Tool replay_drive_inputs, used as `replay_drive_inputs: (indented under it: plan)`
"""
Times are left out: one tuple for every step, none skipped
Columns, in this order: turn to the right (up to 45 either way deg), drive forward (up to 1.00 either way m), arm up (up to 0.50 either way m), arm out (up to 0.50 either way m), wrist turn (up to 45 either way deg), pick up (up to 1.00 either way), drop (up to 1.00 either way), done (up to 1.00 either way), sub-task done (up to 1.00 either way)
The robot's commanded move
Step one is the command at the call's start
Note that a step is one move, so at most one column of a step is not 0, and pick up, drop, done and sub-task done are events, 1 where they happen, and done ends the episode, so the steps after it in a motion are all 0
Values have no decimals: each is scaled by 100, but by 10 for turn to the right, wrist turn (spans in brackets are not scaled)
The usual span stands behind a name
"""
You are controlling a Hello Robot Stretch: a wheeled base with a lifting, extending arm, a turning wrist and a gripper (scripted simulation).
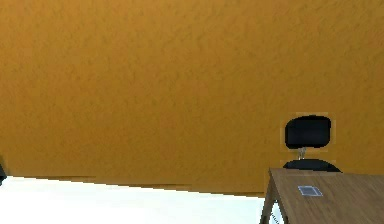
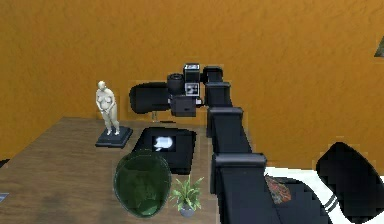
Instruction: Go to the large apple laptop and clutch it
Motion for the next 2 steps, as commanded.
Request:
replay_drive_inputs:
  plan:
    - [0, 0, -30, 0, 0, 0, 0, 0, 0]
    - [0, 0, 0, 0, 0, 100, 0, 0, 0]
